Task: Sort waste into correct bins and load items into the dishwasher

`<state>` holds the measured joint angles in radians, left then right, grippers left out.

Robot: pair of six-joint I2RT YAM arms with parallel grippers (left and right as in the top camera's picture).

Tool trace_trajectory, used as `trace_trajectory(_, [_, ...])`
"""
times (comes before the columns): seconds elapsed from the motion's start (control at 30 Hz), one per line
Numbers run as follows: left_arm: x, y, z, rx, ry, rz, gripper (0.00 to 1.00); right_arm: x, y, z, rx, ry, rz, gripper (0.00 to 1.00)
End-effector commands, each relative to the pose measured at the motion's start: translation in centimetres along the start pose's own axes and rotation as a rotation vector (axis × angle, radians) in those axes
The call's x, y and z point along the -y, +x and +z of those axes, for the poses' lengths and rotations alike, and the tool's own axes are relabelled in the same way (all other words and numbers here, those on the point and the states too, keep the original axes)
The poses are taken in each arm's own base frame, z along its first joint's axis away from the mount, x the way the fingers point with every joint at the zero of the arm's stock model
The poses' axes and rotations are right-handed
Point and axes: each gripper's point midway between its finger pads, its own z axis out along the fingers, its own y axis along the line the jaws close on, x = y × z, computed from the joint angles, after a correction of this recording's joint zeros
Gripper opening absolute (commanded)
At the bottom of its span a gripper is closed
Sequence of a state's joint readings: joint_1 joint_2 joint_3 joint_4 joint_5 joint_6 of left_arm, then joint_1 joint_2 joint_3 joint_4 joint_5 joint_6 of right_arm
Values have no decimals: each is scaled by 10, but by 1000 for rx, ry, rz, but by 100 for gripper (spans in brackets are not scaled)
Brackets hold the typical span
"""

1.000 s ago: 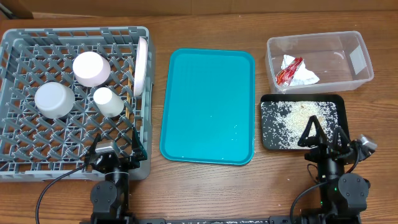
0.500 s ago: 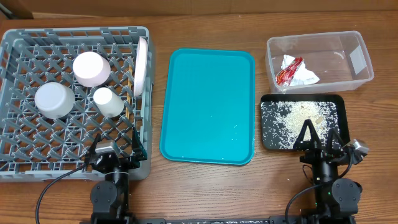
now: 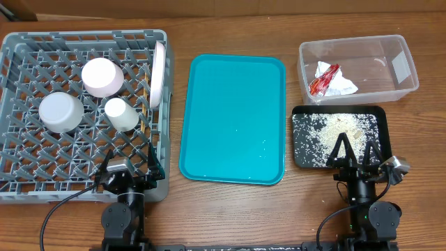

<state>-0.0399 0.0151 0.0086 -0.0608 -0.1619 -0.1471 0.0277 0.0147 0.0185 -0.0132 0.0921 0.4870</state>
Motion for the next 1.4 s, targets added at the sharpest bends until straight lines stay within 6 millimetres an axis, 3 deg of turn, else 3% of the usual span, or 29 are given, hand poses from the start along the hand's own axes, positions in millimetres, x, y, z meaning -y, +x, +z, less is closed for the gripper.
trace_trajectory(0.0, [-1,-1,0,9,-8,19,100,-3,1,0,6,-19,-51,100])
trace_trajectory(0.4, [-1,-1,0,9,-8,19,100,-23,-34,-4,153,-91,-138,100])
trace_trajectory(0.73, [-1,-1,0,9,-8,19,100,-14,-19,-2,93,-56,-173,100])
trace_trajectory(0.93, [-1,-1,0,9,-8,19,100,12,14,-1,-46,47,-186,100])
trace_trajectory(1.37, [-1,-1,0,9,-8,19,100,12,13,-1,-42,45,-186,100])
